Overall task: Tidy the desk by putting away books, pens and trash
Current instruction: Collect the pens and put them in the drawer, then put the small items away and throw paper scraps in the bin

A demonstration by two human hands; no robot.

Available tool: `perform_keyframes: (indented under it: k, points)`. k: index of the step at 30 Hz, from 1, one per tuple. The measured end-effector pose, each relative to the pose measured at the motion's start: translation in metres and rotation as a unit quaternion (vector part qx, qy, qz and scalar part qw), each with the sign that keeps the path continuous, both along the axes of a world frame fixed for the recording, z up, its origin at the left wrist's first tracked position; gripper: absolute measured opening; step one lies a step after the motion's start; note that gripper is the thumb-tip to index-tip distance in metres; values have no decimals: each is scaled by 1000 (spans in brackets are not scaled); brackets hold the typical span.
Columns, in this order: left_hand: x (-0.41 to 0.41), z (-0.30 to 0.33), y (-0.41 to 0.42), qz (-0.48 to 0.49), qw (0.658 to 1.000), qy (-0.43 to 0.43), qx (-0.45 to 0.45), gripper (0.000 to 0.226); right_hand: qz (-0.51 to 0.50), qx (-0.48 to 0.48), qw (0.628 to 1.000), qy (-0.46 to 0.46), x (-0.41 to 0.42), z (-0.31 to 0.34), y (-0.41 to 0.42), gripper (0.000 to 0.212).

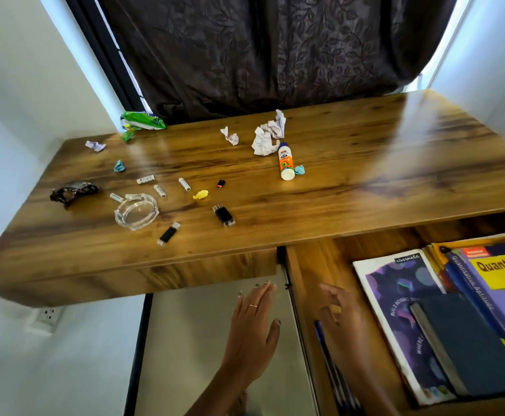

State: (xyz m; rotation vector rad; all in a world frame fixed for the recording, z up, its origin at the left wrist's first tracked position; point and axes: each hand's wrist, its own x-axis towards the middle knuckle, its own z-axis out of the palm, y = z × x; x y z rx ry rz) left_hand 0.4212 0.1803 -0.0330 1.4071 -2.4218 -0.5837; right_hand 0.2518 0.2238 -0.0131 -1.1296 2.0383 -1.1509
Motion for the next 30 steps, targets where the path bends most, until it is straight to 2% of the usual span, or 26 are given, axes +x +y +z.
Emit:
perform_keyframes:
  k: [8, 14, 21, 25, 30]
  points:
    - [55, 11, -39, -39, 998, 40, 2, 62, -32, -12, 999, -22, 62, 12, -21, 37]
    - [82, 21, -63, -15, 997, 72, -12, 63, -7, -12, 999, -33, 97, 27, -49, 36]
    - [90, 24, -100, 14, 999, 41, -28, 68, 44, -30, 998, 26, 87, 42, -112, 34]
    - [82, 23, -123, 10, 999, 20, -42, 69, 31, 15, 995, 88, 57, 43, -175, 37]
    - [64, 25, -160, 9, 999, 12, -43, 65, -20, 97, 971, 215, 18, 52, -270, 52]
